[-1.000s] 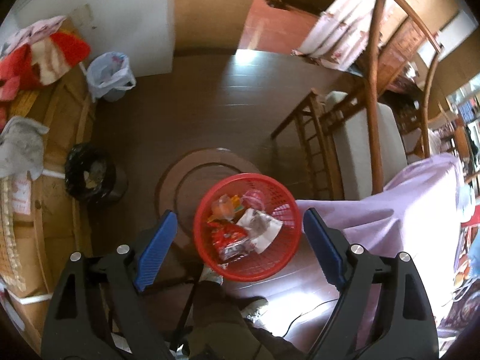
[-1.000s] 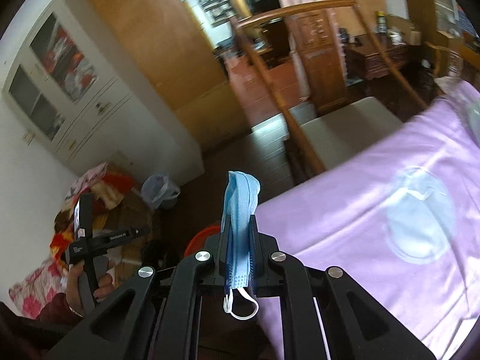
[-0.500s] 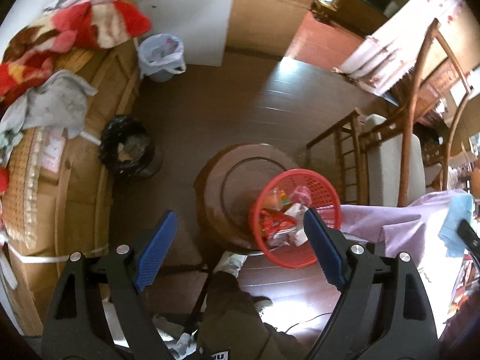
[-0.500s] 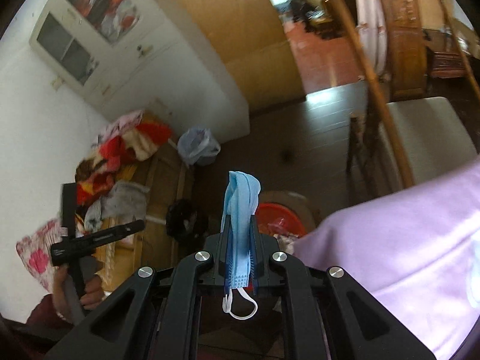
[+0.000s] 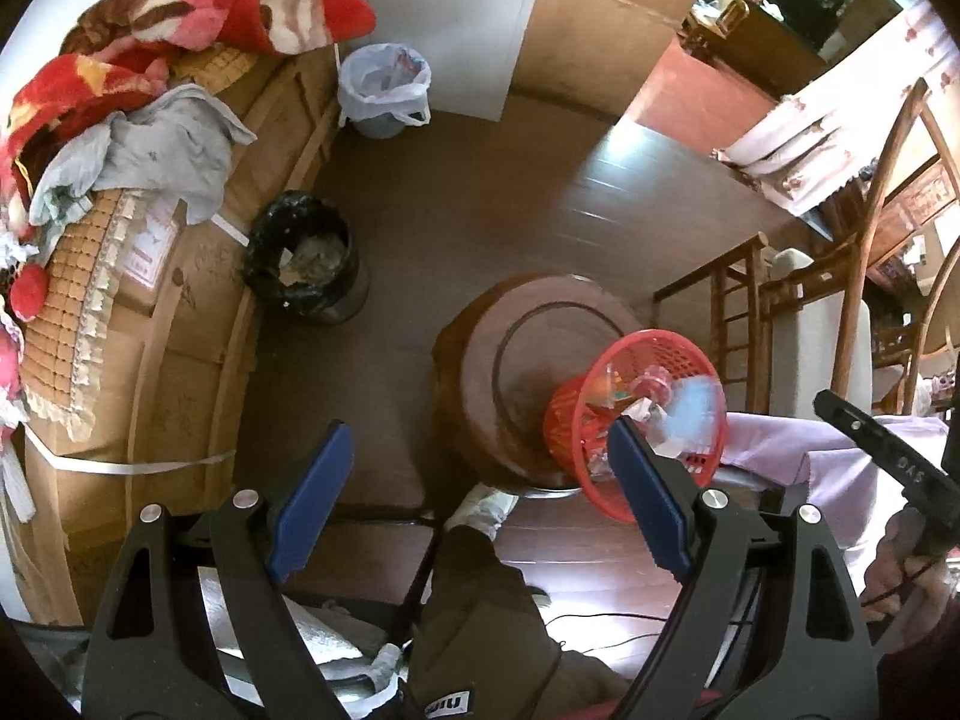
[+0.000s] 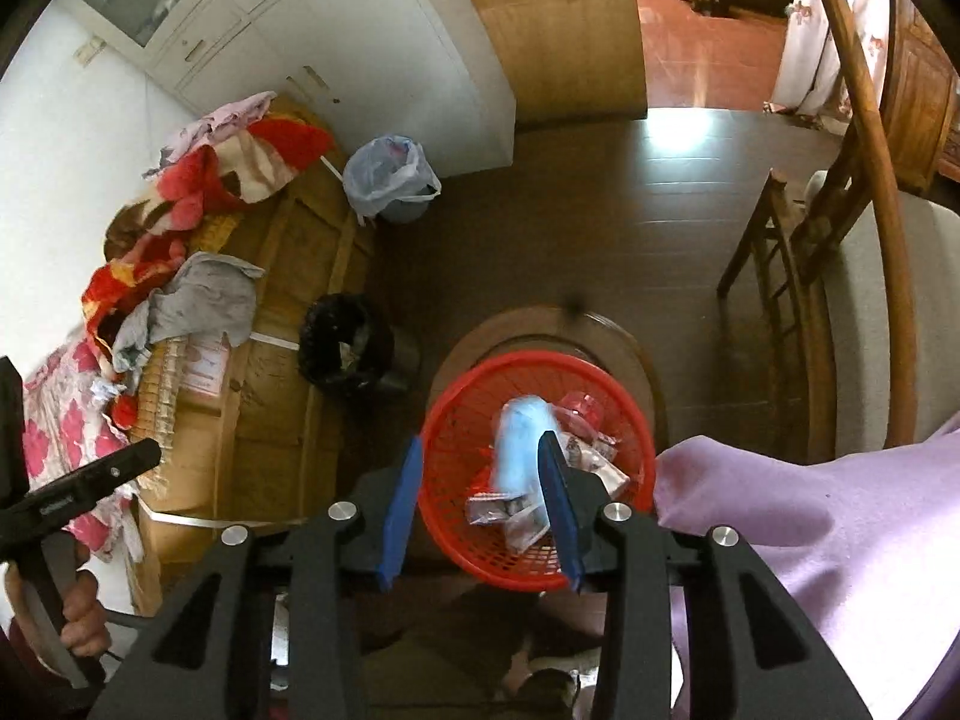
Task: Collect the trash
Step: 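Open the right gripper over the basket to drop the blue mask, then bring both open grippers back over the white tissue on the table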
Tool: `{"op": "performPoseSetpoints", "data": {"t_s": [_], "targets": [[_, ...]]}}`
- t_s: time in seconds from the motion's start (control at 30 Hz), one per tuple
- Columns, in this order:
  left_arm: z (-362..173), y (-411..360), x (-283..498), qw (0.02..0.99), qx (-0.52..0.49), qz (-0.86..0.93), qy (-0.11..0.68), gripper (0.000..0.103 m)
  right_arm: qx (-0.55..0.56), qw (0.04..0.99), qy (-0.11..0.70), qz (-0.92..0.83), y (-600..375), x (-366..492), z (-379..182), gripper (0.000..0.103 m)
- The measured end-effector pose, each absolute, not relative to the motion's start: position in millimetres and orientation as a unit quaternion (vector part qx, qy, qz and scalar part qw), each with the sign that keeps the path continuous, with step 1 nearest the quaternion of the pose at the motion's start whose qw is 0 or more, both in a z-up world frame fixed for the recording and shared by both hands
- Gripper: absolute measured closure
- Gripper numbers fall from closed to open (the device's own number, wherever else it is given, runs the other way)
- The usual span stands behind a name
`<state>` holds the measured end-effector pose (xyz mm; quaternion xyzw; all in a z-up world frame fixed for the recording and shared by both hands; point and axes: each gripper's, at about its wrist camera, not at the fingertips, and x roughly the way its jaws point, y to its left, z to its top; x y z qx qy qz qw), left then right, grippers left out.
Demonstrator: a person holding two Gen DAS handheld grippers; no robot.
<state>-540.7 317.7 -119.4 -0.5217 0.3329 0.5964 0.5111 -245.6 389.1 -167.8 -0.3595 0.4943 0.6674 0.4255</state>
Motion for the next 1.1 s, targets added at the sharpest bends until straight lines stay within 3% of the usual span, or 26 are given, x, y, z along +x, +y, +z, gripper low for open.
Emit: {"op": "performPoseSetpoints", "data": {"t_s": [0.53,0.87,1.1], "targets": [[-115,366,-473,0.589,-0.494,0.532,0.355,0.019,-0.276,0.524,0.472,0.654,350,-165,-84,0.061],[-95,400,-315,0.708,-0.411,0.397,0.414,0.019,-0.15,0.691,0.464,0.534,224,-39,-29,0.057],[-84,367,-169,0.785,-0.325,0.25,0.465,0.016,-0.045,0.793,0.471,0.384,85,18,-19,0.057]]}}
